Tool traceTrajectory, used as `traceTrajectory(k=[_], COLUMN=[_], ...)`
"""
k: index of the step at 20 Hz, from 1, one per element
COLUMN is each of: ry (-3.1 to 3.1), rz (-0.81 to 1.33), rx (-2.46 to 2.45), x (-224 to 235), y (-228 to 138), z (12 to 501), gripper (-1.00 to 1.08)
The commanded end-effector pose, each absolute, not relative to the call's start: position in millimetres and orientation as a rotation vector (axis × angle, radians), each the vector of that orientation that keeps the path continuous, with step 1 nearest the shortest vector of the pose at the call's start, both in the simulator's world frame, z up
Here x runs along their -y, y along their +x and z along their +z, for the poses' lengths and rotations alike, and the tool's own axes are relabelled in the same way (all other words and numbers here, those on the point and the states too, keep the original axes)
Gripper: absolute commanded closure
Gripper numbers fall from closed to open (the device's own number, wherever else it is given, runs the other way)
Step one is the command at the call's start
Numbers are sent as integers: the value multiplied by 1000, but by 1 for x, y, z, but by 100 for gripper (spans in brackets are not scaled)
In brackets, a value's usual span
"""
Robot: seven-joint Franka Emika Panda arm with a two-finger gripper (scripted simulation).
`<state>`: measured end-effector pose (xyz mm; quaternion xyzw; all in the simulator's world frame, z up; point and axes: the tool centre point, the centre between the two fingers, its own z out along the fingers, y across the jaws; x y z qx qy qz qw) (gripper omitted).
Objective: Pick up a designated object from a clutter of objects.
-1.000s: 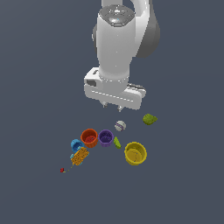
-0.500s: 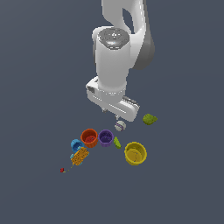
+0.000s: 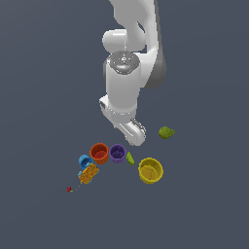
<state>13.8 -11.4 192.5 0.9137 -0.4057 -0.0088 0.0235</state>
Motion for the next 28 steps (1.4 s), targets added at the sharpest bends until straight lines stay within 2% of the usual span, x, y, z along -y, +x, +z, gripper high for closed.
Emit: traceTrajectory(k=[1, 17, 28], ry=[2782, 2427, 2254], rz=[-23, 12, 31], rx=[1350, 1889, 2083], x=[13, 26, 32], y=[14, 9, 5], z=[183, 127, 105], gripper=[-20, -20, -20])
